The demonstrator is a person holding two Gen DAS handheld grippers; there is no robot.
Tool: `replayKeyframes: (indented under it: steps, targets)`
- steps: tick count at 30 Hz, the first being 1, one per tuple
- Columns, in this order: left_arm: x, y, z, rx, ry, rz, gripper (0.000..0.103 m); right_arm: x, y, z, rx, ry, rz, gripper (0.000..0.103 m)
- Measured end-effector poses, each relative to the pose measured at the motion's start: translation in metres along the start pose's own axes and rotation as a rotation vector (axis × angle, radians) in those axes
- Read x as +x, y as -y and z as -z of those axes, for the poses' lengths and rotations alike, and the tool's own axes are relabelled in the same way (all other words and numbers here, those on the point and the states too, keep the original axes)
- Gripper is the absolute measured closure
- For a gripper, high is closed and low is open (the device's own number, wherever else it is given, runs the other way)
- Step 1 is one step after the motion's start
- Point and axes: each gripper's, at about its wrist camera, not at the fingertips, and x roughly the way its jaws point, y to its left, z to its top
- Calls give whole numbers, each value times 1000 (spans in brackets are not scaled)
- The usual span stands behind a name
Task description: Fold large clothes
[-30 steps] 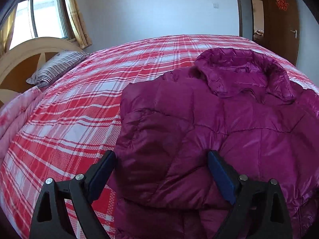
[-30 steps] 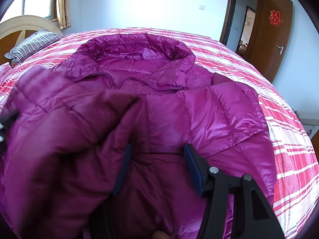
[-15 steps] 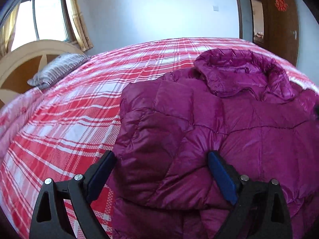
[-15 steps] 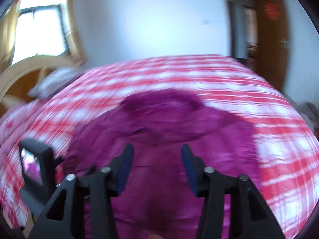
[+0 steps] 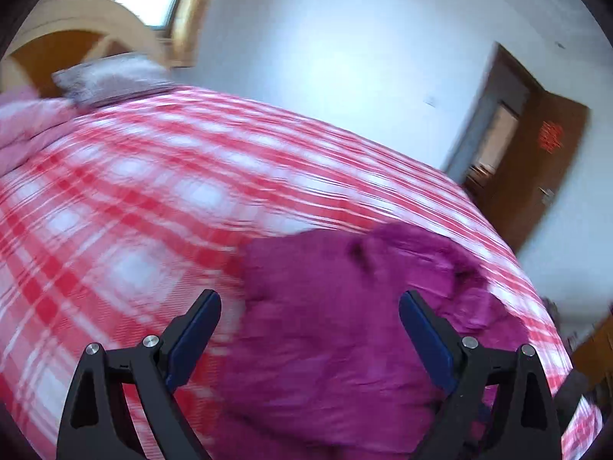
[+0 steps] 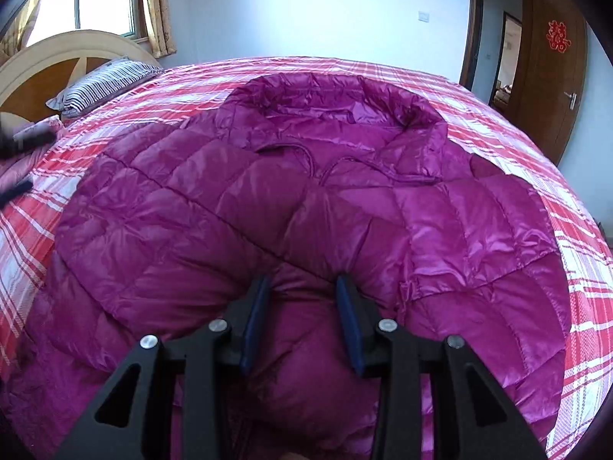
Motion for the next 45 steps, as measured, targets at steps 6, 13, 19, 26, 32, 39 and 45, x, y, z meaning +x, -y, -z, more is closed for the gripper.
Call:
replayKeyframes:
  steps: [6,13,19,26,32,39,45]
  targets:
    - [57,27,28,108,-164,-47,8,-2,15,2,42,13,-45,62]
    - [84,10,55,124,-241,-118,6,-2,15,4,50,17,-57,62]
    - [86,18,63,171,-231,-157,4,-8,17,2,55,20,-61,62]
    - [86,17,64,180,-226,-162,3,-46,31,-36,112,113,-38,52]
    - [85,16,66,180,-220,-157,3,4,28,-22,57,-1,-9,53]
    - [86,18,66,186,-225,-165,3,14,27,-10,41,-15,9,53]
    - [87,20,67,197,-225,-175,3,19,24,-11,22,-11,37,53]
